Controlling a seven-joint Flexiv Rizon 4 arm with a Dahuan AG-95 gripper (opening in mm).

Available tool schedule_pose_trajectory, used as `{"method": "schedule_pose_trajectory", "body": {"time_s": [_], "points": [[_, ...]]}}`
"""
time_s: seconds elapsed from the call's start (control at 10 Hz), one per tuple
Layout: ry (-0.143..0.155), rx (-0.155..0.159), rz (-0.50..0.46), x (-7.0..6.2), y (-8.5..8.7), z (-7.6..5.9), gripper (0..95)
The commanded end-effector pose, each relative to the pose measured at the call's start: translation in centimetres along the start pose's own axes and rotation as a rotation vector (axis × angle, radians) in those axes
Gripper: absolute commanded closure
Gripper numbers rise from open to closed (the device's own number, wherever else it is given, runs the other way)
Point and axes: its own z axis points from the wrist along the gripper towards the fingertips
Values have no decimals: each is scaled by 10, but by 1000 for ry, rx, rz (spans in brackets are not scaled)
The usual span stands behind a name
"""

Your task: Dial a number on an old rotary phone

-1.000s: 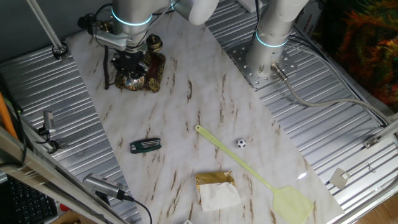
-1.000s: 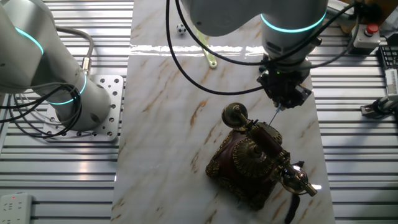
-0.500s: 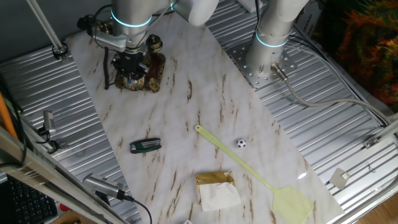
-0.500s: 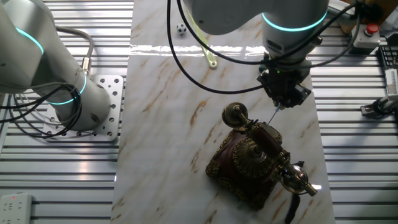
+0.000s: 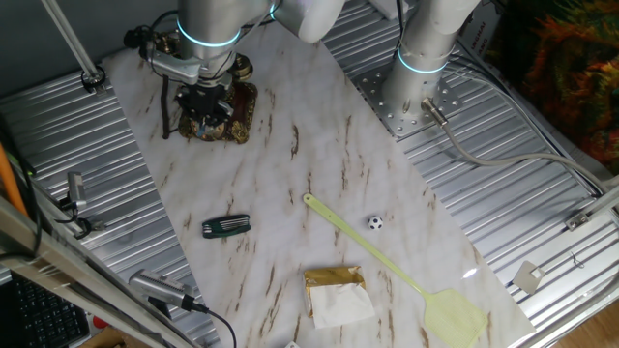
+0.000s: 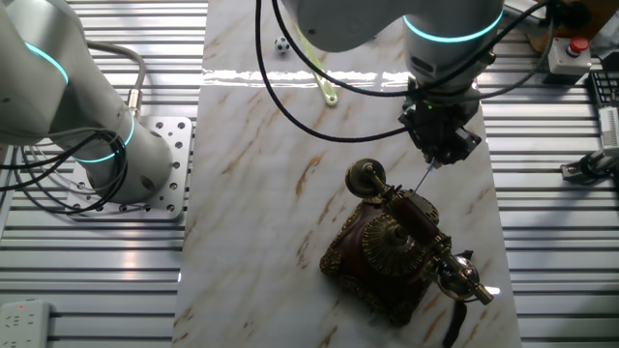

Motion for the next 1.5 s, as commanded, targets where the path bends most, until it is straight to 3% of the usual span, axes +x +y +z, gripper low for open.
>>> {"method": "schedule_pose_trajectory", "body": {"time_s": [0.1, 1.5], "points": [[-1, 13, 9, -1, 1, 1, 950], [-7, 80, 116, -3, 8, 5, 950]]}}
